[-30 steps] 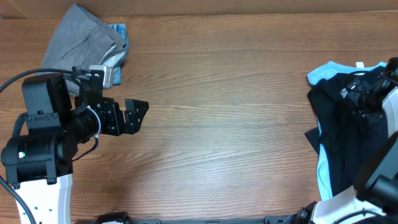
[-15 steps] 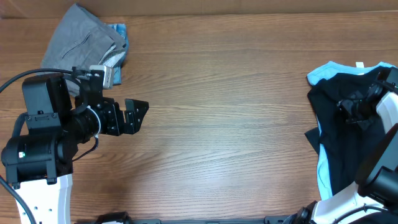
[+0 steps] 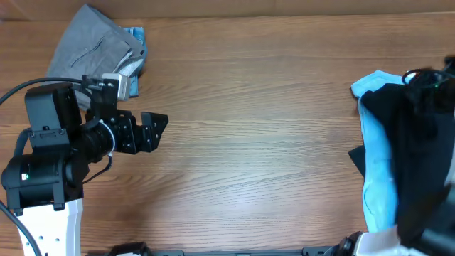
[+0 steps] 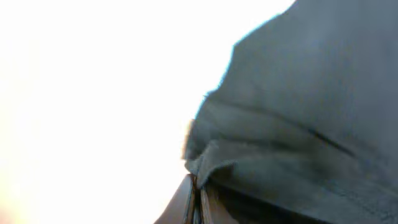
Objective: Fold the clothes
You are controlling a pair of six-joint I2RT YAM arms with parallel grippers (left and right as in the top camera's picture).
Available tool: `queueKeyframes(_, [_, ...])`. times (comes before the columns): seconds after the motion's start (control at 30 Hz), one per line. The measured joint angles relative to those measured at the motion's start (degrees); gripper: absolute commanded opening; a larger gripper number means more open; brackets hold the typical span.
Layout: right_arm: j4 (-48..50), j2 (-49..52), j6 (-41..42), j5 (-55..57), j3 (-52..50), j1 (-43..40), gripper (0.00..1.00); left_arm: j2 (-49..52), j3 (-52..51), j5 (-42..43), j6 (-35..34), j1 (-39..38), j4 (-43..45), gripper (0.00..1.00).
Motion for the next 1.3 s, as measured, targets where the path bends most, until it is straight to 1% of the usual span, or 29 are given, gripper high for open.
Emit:
queueKeyframes(0.13, [-0.2, -9.6, -1.0, -2.6, 3.3, 6.6, 0.04, 0.0, 0.3, 1.3, 0.0, 0.0, 1.2, 0.88])
queueKeyframes(0.23, [-0.7, -14.5, -1.4, -4.1, 3.6, 14.8, 0.04, 0.2, 2.5, 1.6, 0.0, 0.0, 1.3, 0.88])
queueKeyframes(0.33, [-1.0, -16.4, -1.6, -5.3, 3.7, 27.0, 0.04, 0.2, 6.5, 1.5, 0.0, 0.0, 1.5, 0.89])
queueKeyframes(0.37, [-0.9, -16.4, -1.7, -5.9, 3.7, 33.1, 0.04, 0.2, 8.7, 1.3, 0.0, 0.0, 1.7, 0.89])
queueKeyframes(0.47, [-1.0, -15.6, -1.8, -5.7, 3.7, 48.0, 0.04, 0.2, 13.5, -0.2, 0.0, 0.0, 1.5, 0.92])
queueKeyframes(0.5, [-1.0, -15.0, -1.7, -5.3, 3.7, 53.6, 0.11, 0.2, 15.0, -1.0, 0.0, 0.0, 1.1, 0.93])
queueKeyframes(0.53, [-1.0, -14.3, -1.7, -5.0, 3.7, 58.1, 0.26, 0.2, 16.2, -1.9, 0.0, 0.0, 0.5, 0.93])
queueKeyframes(0.57, [-1.1, -13.4, -1.8, -4.8, 3.7, 62.3, 0.34, 0.2, 17.4, -2.9, 0.0, 0.0, -0.1, 0.94])
queueKeyframes(0.67, [-1.9, -10.2, -2.0, -3.2, 3.7, 73.2, 0.45, 0.1, 19.5, -6.0, 0.0, 0.0, -1.3, 0.95])
queueKeyframes(0.77, [-3.4, -7.6, 0.3, 2.4, 3.7, 79.2, 0.56, 0.0, 20.0, -7.9, 0.0, 0.0, -2.1, 0.95])
queueKeyframes(0.8, [-4.2, -7.2, 2.4, 5.9, 3.6, 80.4, 0.58, 0.0, 20.1, -8.4, 0.0, 0.0, -2.6, 0.95])
queueKeyframes(0.87, [-5.5, -7.5, 5.6, 11.2, 3.6, 80.2, 0.58, 0.0, 20.1, -9.1, 0.0, 0.0, -3.3, 0.95])
queueKeyframes(0.97, [-8.0, -9.2, 11.0, 19.1, 3.6, 77.1, 0.59, 0.2, 20.1, -9.2, 0.0, -0.1, -3.5, 0.94])
queueKeyframes(1.07, [-8.6, -13.4, 14.9, 24.9, 3.7, 71.0, 0.6, 1.6, 20.1, -8.9, 0.0, -1.3, -4.2, 0.91])
queueKeyframes(1.13, [-8.5, -17.1, 16.2, 27.0, 4.0, 66.3, 0.62, 3.6, 20.1, -8.9, 0.0, -3.6, -4.4, 0.91])
queueKeyframes(1.23, [-8.3, -23.8, 17.7, 29.4, 5.2, 58.3, 0.64, 8.6, 20.1, -9.0, 0.1, -9.5, -4.3, 1.0])
queueKeyframes(1.3, [-8.7, -27.5, 18.1, 30.0, 5.8, 54.6, 0.65, 13.1, 20.1, -9.7, 0.3, -13.7, -3.8, 1.0])
